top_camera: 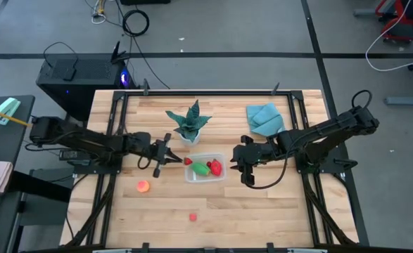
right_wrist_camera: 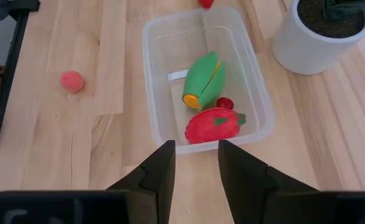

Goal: Pick and placing Produce into tupperware
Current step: Put the strawberry into the transparent container, then put the orange peach into the transparent container

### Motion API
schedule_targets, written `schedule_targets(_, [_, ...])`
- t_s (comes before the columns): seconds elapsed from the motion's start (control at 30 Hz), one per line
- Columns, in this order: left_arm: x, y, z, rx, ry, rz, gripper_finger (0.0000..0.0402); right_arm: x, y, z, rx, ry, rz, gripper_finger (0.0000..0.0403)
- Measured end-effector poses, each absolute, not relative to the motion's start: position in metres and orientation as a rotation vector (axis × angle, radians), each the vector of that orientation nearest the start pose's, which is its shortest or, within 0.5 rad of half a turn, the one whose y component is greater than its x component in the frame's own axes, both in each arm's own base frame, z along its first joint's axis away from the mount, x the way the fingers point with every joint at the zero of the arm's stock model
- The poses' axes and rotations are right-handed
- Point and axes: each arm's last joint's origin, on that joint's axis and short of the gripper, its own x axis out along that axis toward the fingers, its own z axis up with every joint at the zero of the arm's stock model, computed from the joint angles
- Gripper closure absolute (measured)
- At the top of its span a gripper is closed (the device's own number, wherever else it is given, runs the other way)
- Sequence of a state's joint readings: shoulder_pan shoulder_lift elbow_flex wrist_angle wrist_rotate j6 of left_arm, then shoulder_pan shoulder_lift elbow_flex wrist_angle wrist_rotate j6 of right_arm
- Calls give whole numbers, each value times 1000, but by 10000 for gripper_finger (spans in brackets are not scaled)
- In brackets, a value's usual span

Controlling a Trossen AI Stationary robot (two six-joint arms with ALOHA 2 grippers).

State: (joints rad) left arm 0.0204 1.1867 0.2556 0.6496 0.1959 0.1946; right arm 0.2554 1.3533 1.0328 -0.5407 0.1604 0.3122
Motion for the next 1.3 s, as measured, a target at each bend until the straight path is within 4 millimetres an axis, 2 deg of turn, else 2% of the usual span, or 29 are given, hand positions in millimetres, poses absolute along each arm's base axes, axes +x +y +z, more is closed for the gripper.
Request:
schedule_targets(0.23, [237, -1, 164, 183, 332, -236, 391, 269, 66, 268, 116, 845, -43, 275])
schedule_targets(0.37, [243, 0, 158, 187, 422, -248, 394, 269, 66, 268, 114, 847, -40, 275])
schedule_targets(0.8, [244, 3, 158, 194, 429, -213, 392, 269, 67, 268, 116, 849, -36, 275])
schedule_targets(1.07, [244, 3, 158, 175, 428, -208, 342, 269, 67, 268, 116, 849, -37, 275])
schedule_targets(1.3, [245, 2, 163, 174, 378, -224, 322, 269, 67, 268, 116, 850, -37, 275])
